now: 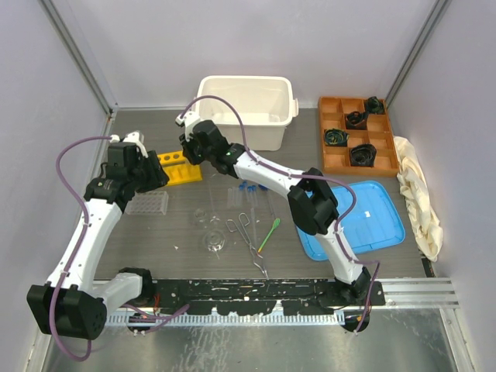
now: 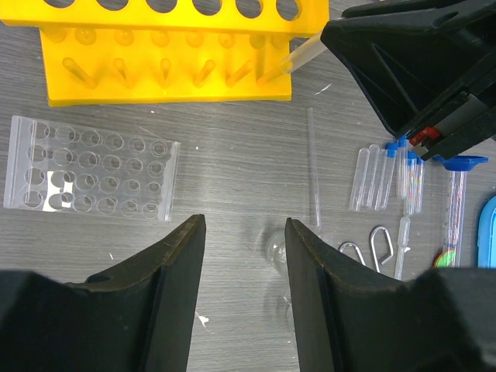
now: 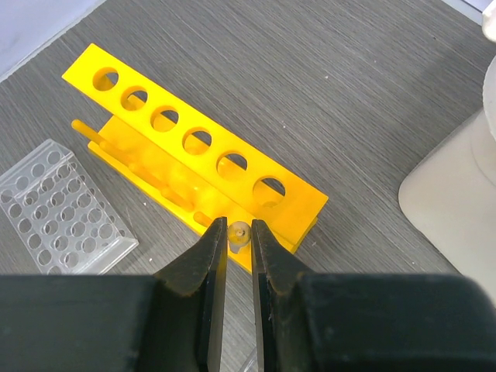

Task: Organize the chemistry lab equipment
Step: Insert the test tube into the slot of the test tube rack.

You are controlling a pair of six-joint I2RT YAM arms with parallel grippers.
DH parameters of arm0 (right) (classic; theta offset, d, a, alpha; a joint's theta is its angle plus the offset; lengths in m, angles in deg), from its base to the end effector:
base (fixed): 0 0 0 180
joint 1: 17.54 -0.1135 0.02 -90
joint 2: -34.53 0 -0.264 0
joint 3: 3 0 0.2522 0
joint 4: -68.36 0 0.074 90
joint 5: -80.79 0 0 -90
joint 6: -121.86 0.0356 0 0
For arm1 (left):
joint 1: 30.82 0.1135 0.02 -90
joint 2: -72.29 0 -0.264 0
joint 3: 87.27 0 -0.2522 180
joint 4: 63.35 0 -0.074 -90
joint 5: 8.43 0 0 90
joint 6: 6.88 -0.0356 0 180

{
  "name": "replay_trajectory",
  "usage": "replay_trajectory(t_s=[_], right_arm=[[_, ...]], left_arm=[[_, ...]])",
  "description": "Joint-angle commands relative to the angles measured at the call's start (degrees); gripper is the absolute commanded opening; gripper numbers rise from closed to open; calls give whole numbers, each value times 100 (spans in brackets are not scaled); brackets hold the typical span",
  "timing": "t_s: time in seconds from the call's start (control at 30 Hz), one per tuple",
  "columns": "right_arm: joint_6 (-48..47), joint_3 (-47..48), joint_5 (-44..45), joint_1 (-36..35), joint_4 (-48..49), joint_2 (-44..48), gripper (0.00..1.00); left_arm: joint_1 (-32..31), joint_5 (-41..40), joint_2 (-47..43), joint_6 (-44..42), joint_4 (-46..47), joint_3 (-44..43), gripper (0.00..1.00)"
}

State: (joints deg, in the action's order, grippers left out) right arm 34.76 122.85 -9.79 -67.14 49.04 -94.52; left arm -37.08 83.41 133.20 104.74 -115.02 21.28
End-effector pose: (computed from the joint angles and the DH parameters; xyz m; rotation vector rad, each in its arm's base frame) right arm 0.3493 0.4110 0.2625 -0.8046 1.8466 0.6042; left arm 0.2207 -0.0254 0.3183 -0.2914 2.2867 -0.2882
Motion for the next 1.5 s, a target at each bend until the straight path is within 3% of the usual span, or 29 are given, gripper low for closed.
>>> replay_trajectory(t_s=[0.0, 0.7, 0.83, 1.0, 1.07, 1.27, 1.47], right_arm=[[-35, 304, 6, -14, 196, 8, 1], [-62, 345, -4, -14, 169, -306, 4], [-61, 329, -28, -16, 157, -302, 10], [-40, 167, -39, -14, 205, -184, 38], [-25, 71, -39, -14, 237, -91, 43], [28, -467, 49, -14, 290, 487, 45], [103, -1554, 534, -14, 268, 1793, 45]], left_arm=[[34, 97, -17, -18, 267, -18, 47], [27, 201, 18, -8, 253, -7, 53], [29, 235, 33, -1, 274, 11, 53], [31, 267, 40, 17, 267, 30, 57], [29, 289, 36, 39, 280, 36, 59], [29, 469, 112, 124, 352, 55, 60], [-63, 649, 256, 272, 354, 57, 54]])
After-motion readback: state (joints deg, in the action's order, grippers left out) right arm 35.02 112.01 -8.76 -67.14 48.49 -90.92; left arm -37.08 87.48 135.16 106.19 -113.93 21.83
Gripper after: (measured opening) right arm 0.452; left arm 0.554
